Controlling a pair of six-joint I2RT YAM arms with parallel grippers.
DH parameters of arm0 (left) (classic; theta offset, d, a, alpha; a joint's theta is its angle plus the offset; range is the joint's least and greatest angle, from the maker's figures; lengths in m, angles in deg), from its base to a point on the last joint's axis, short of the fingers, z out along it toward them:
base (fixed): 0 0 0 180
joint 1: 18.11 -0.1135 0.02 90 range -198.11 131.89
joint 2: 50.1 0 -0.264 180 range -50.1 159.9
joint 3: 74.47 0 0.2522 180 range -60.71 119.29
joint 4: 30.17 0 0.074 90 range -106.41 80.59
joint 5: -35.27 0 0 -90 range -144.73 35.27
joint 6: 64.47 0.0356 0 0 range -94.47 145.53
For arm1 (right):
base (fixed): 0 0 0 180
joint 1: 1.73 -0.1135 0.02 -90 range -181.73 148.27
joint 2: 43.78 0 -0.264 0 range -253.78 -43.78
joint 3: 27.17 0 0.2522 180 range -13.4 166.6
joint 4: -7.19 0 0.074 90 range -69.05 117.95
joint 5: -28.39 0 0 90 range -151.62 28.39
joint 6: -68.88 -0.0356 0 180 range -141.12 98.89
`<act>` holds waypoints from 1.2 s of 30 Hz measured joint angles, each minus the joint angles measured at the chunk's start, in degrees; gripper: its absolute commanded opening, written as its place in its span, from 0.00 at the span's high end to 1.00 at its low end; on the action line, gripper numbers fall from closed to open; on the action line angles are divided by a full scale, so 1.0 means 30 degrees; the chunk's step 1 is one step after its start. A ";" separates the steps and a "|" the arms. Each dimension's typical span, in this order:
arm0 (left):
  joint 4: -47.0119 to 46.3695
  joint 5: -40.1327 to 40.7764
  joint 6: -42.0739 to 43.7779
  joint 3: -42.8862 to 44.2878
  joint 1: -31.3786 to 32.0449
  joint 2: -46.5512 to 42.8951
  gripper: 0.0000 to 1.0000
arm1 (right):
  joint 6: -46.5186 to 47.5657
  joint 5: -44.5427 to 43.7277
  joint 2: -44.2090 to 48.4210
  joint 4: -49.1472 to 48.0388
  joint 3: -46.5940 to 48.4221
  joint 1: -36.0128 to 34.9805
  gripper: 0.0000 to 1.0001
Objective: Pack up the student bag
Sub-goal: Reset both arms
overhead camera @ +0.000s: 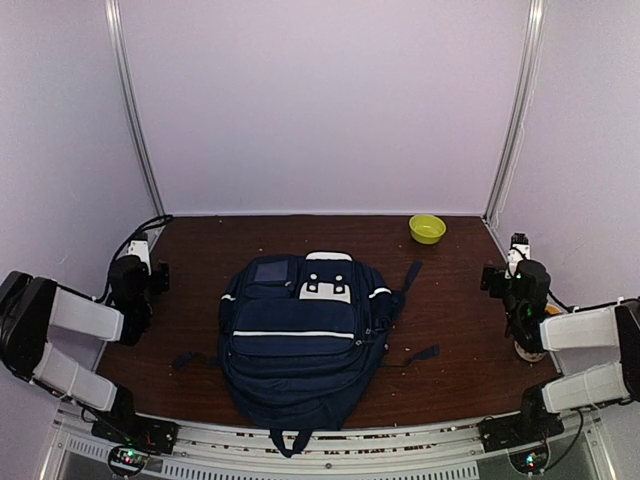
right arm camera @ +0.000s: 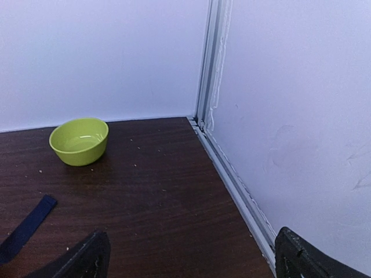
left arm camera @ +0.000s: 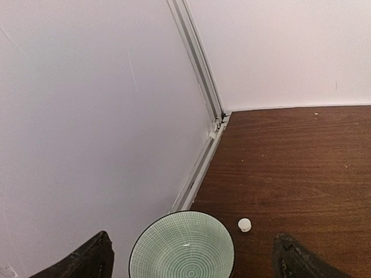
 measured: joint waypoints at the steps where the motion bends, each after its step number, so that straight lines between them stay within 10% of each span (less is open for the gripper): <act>1: -0.0408 -0.0401 -0.0015 -0.0182 -0.0240 0.0036 0.02 | -0.0015 0.0597 -0.0474 -0.0787 0.0138 0.0131 0.00; 36: -0.2688 -0.4182 -0.0750 -0.0262 -0.1851 0.0976 0.02 | -0.0211 0.4881 -0.2907 -0.5697 0.0117 0.1384 0.00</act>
